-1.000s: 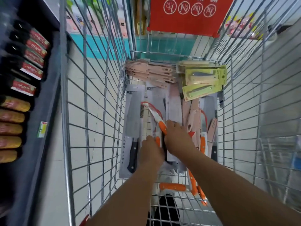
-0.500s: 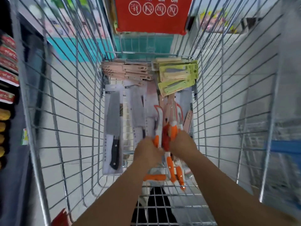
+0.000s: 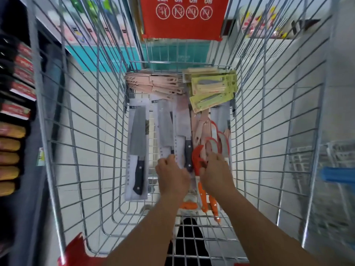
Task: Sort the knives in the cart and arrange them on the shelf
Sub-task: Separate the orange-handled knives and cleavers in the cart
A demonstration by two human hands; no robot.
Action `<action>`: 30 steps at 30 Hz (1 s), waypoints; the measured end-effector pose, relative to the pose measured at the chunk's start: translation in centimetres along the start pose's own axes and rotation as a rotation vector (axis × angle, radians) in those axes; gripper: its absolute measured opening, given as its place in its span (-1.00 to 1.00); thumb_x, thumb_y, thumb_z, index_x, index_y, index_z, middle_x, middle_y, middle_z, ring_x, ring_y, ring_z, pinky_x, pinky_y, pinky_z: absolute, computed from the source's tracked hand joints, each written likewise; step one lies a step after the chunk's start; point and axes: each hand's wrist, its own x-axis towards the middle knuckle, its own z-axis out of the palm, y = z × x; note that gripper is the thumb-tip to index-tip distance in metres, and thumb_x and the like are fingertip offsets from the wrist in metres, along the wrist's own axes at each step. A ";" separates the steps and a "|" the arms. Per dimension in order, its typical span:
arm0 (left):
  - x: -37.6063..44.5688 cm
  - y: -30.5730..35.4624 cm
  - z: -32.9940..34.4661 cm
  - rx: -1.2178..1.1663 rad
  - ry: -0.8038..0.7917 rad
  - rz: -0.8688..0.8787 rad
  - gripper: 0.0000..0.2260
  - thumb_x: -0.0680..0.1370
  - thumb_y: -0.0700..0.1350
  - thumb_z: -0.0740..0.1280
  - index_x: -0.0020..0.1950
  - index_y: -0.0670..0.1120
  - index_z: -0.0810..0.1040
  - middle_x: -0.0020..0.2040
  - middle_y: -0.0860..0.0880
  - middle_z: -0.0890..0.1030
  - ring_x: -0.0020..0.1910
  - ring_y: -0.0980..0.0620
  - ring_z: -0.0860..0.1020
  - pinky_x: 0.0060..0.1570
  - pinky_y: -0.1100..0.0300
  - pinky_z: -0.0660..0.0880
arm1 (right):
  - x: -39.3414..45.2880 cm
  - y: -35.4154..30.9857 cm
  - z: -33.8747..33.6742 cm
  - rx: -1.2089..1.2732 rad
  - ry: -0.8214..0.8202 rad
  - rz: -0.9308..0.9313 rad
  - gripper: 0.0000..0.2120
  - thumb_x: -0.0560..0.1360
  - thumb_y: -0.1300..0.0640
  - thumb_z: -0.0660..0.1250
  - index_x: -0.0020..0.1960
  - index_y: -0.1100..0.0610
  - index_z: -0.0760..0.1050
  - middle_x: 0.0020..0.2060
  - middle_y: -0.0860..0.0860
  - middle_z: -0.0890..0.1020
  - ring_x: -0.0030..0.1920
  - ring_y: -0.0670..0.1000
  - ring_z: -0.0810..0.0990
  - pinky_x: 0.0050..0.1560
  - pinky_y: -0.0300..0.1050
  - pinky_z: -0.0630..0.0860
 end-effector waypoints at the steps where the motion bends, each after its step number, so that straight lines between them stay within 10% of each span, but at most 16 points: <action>1: 0.6 -0.7 -0.1 -0.005 -0.003 -0.073 -0.57 0.54 -0.11 0.32 0.38 -0.09 0.32 0.30 -0.13 0.32 0.27 -0.08 0.32 0.18 0.10 0.37 | 0.0 -0.7 0.6 -0.006 -0.042 -0.117 -0.47 0.51 0.21 0.26 0.44 0.07 0.22 0.36 0.09 0.33 0.30 0.15 0.36 0.29 0.03 0.38; 5: 2.3 -2.6 0.3 -0.047 -0.069 -0.188 -0.60 0.53 -0.14 0.30 0.35 -0.11 0.36 0.24 -0.17 0.40 0.15 -0.14 0.46 0.18 -0.01 0.47 | 0.7 -2.9 3.0 -0.217 -0.174 -0.320 -0.40 0.54 0.20 0.20 0.53 0.13 0.07 0.50 0.07 0.16 0.45 0.12 0.17 0.44 0.00 0.17; 9: 3.3 -2.9 0.6 -0.057 -0.044 -0.210 -0.57 0.54 -0.17 0.29 0.40 -0.08 0.33 0.30 -0.14 0.40 0.23 -0.13 0.44 0.20 0.03 0.45 | 2.2 -3.3 4.1 -0.305 -0.137 -0.131 -0.25 0.55 0.13 0.21 0.55 0.19 -0.20 0.55 0.16 -0.12 0.53 0.20 -0.03 0.47 0.10 0.06; 22: 4.9 -2.1 -1.3 -0.266 -0.075 -0.261 -0.94 0.59 -0.23 0.19 -0.02 -0.10 0.43 -0.11 -0.05 0.54 -0.28 0.08 0.45 -0.38 0.26 0.31 | 4.5 -4.6 3.5 -0.221 -0.008 -0.031 -0.54 0.57 0.12 0.25 0.38 0.26 0.21 0.31 0.23 0.33 0.27 0.20 0.39 0.26 -0.04 0.34; 30: 2.1 -5.5 -4.3 -0.212 0.070 -0.363 -0.62 0.54 -0.33 0.19 0.34 -0.10 0.30 0.13 -0.18 0.55 0.09 -0.19 0.52 -0.02 -0.01 0.51 | 3.3 -5.0 5.4 -0.323 -0.041 -0.099 -0.53 0.51 0.12 0.27 0.35 0.24 0.22 0.28 0.22 0.36 0.23 0.19 0.40 0.20 0.02 0.41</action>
